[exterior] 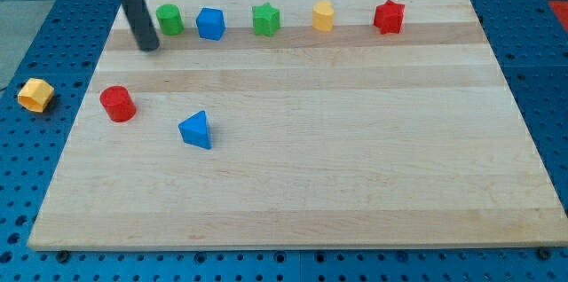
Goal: Place the red circle at the left center
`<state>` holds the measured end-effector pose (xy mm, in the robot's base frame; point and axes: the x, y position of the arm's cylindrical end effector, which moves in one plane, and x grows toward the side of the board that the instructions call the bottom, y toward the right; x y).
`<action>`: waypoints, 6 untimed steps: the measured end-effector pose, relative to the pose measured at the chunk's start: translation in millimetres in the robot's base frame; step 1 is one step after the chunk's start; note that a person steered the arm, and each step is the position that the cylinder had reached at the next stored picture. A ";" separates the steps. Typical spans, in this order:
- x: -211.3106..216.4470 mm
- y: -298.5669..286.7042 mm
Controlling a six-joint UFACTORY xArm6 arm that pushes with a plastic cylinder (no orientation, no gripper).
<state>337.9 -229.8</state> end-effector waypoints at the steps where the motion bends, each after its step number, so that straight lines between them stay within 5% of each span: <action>1: 72.6 12.4; 3: 168.4 -3.6; 5: 119.2 -36.8; 6: 110.6 3.9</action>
